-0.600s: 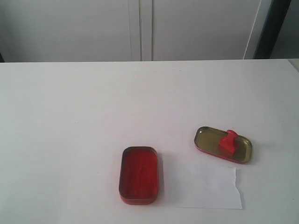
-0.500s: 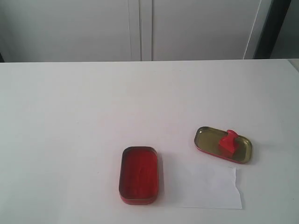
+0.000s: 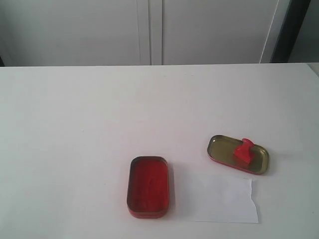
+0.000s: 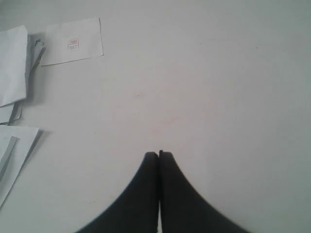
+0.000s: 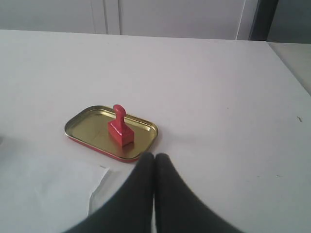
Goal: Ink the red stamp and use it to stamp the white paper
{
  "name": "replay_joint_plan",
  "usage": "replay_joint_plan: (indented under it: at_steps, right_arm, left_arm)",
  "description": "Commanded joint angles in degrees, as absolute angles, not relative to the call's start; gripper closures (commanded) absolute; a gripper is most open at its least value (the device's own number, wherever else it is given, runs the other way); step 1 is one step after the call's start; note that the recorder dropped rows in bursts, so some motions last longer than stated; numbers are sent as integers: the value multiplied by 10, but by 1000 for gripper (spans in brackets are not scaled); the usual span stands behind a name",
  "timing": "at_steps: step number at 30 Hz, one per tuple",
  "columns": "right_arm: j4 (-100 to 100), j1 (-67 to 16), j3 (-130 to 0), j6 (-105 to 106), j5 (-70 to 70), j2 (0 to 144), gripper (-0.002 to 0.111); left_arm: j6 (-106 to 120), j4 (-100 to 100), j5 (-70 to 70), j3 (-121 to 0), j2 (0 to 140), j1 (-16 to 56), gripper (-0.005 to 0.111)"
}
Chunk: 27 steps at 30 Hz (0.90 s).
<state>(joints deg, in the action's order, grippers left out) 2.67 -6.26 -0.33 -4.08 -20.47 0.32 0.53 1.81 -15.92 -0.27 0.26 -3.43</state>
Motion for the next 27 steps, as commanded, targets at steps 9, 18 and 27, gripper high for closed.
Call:
replay_joint_plan:
  at_steps: [9,18,27]
  right_arm:
    - [29,-57,0,-43,-47,0,108]
    - [29,-57,0,-43,6,0,108]
    - [29,-57,0,-43,19,0,108]
  left_arm:
    - [0,21,-159,0,0,-32,107]
    - [0,21,-159,0,0,-32,107]
    - [0,21,-159,0,0,-32,107]
